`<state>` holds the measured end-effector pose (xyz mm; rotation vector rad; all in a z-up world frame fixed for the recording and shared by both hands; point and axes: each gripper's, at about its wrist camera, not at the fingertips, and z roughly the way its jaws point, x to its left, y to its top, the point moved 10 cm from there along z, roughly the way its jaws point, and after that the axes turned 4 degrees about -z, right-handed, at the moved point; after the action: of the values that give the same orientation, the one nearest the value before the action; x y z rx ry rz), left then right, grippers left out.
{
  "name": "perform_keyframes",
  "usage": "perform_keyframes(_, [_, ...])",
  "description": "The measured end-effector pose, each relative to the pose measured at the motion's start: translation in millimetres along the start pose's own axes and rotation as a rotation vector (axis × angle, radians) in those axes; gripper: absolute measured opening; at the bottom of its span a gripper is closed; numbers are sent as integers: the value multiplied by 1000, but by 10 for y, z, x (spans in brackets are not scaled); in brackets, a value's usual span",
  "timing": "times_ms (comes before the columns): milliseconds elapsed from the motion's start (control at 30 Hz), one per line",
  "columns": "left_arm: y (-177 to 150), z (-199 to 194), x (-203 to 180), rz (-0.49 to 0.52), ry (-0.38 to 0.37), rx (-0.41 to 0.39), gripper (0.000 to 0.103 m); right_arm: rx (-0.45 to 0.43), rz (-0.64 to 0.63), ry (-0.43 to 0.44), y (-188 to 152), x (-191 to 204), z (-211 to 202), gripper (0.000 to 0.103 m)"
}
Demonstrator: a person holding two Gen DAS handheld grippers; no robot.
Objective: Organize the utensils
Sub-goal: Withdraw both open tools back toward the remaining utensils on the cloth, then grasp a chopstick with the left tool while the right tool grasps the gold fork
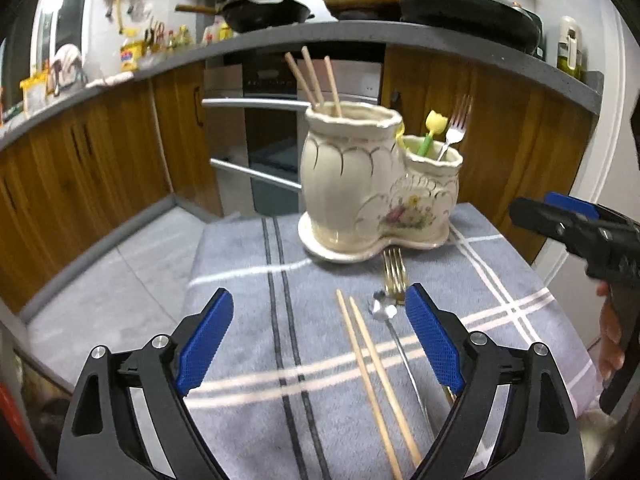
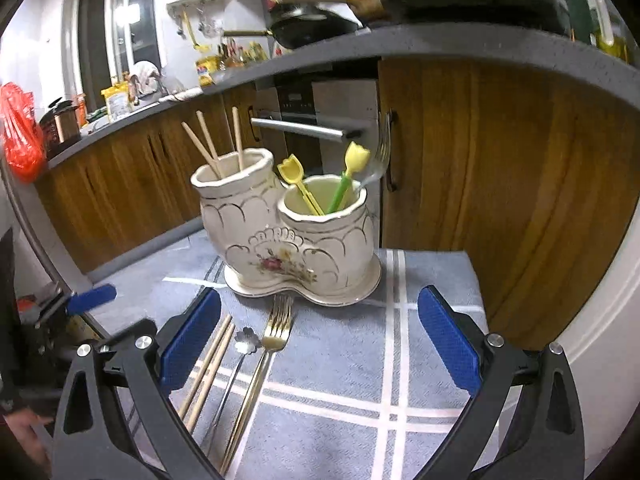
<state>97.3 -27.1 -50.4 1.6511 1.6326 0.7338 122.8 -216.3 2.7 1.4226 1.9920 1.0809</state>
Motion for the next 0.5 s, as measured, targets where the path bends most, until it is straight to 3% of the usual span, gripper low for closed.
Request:
perform_keyframes(100, [-113,11,0,15,-5,17,88,10,-11,29,-113,76,-10,97])
perform_keyframes(200, [-274,74,-12,36,-5,80,85,51,15,72,-303,118,28,89])
perform_keyframes(333, [-442,124,-62,8,-64,158,71,174,90,115,-609,99,186,56])
perform_keyframes(400, [-513,159,-100,10,-81,193,59,214,89,134,-694,150,224,41])
perform_keyframes(500, [-603,184,-189,41,-102,221,45,246,57,167,-801,281,267,32])
